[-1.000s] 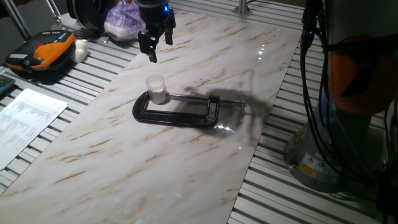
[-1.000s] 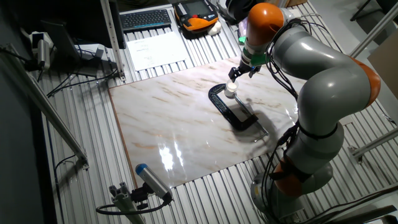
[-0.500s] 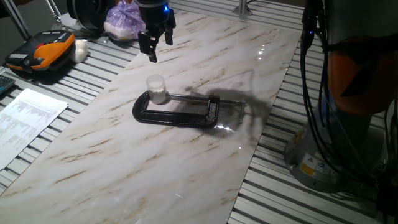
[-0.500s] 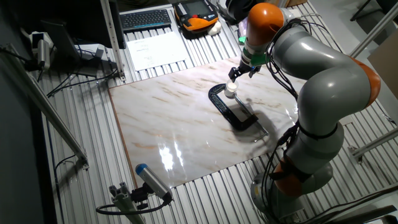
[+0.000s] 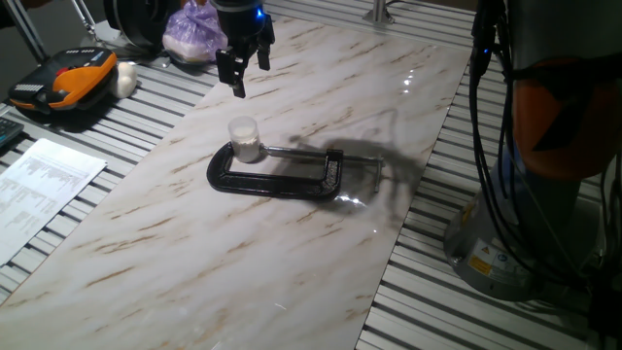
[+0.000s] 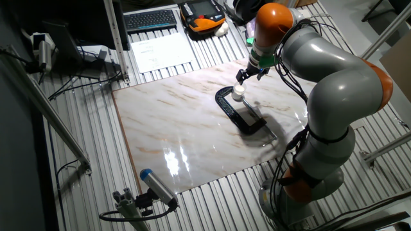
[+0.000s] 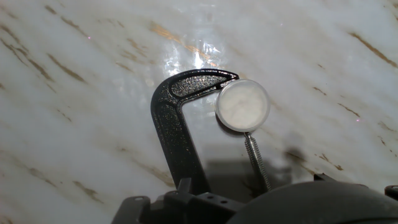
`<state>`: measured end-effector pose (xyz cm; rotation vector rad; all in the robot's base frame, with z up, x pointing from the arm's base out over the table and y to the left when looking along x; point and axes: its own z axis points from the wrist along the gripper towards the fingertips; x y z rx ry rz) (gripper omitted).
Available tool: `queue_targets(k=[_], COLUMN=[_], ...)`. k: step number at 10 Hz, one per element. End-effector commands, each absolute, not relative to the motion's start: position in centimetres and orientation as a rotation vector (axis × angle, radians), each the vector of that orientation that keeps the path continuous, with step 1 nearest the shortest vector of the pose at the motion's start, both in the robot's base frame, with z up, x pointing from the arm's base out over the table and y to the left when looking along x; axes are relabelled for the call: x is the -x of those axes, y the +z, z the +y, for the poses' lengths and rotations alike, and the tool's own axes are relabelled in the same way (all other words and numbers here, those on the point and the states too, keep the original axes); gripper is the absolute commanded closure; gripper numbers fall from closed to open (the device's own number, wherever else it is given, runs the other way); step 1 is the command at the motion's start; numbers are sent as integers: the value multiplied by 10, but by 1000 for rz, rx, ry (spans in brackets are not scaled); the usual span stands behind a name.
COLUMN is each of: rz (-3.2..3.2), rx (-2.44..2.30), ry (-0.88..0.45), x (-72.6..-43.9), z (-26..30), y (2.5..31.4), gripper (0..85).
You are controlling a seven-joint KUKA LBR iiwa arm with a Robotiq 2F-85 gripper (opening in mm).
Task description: Unscrew the lid from the jar
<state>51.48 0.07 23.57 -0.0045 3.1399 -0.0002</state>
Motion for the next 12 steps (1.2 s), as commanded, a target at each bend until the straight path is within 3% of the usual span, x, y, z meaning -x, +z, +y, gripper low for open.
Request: queue_targets(k=[1,12], rz=[3140,3213], rx=[4,132], ry=[0,-10], x=[-515,-516], z=[1,3], y=[236,238], gripper=[850,850])
